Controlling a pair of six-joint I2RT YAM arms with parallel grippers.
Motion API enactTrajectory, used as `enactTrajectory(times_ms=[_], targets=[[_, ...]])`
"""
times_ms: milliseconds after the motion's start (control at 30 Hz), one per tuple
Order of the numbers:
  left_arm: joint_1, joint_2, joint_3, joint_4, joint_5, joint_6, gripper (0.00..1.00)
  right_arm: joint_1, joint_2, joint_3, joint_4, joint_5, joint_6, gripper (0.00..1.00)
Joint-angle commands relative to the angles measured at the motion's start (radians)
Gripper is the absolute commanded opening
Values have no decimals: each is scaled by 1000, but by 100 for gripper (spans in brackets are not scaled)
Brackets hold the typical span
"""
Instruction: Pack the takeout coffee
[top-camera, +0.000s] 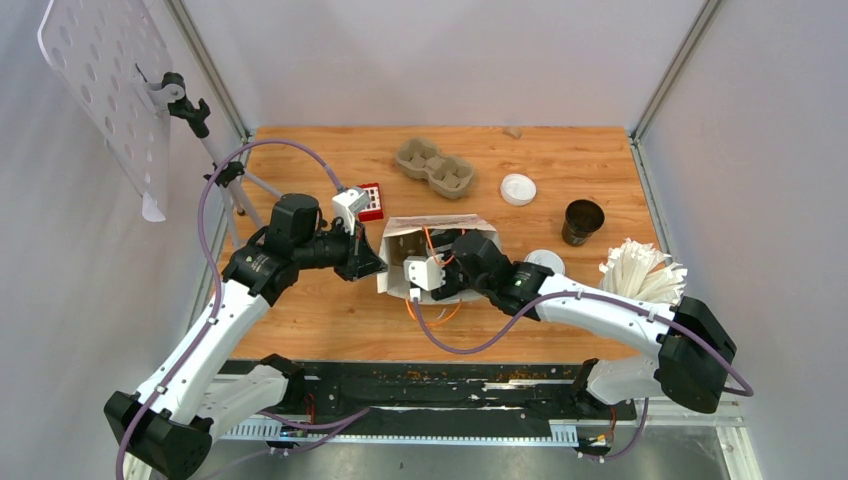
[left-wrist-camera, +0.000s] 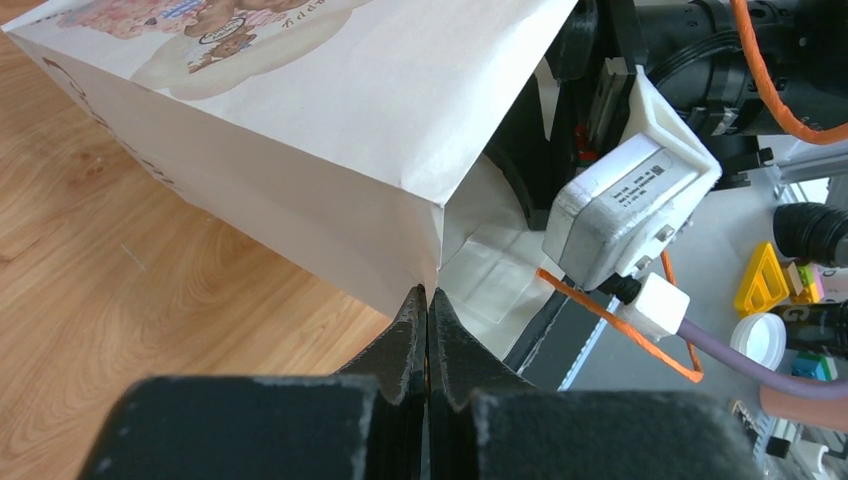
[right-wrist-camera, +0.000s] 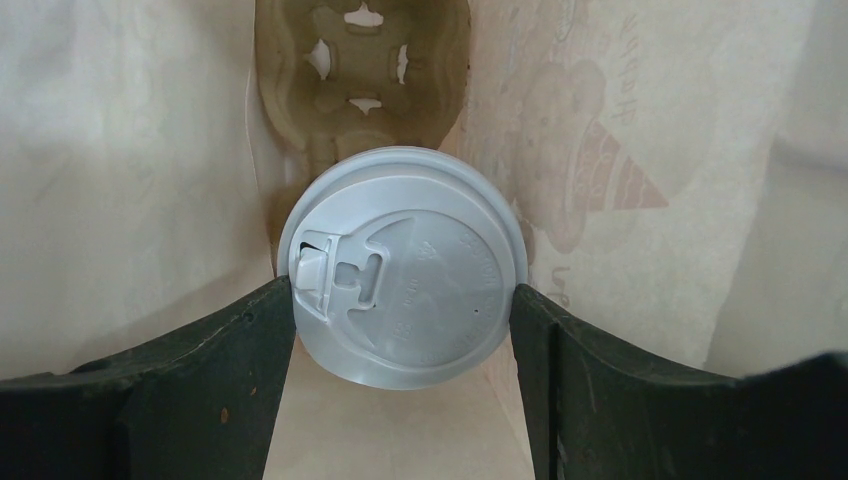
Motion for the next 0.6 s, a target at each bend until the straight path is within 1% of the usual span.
enactTrajectory(times_ms=[0,67,133,167,267,367,433,567], targets=[[-4,-10,-3,47,48,2,1,-27,-18,-24,18,-44,-21,62],[-4,-12,-6,52,52,1,3,-34,-18,-30,27,-60,-22,62],[-4,-14,-10,46,43,-5,8,-37,-15,-31,30,-84,-18,62],[-4,-15,-11,42,37,-8,11,-38,-13,-30,32,-90,-12,62],[-4,-16,-13,10,4,-22,25,-37,-2,-27,34,-115,3,62],[-4,-17,-25,-19,-8,-39,31,-36,-1,-18,37,-135,17,61],[-5,-20,-29,-41,-16,-48,38,-32,-1,-10,30,-138,16,61],[-4,-33,-29,-50,-32,-66,44,-23,-20,-11,26,-147,27,61]])
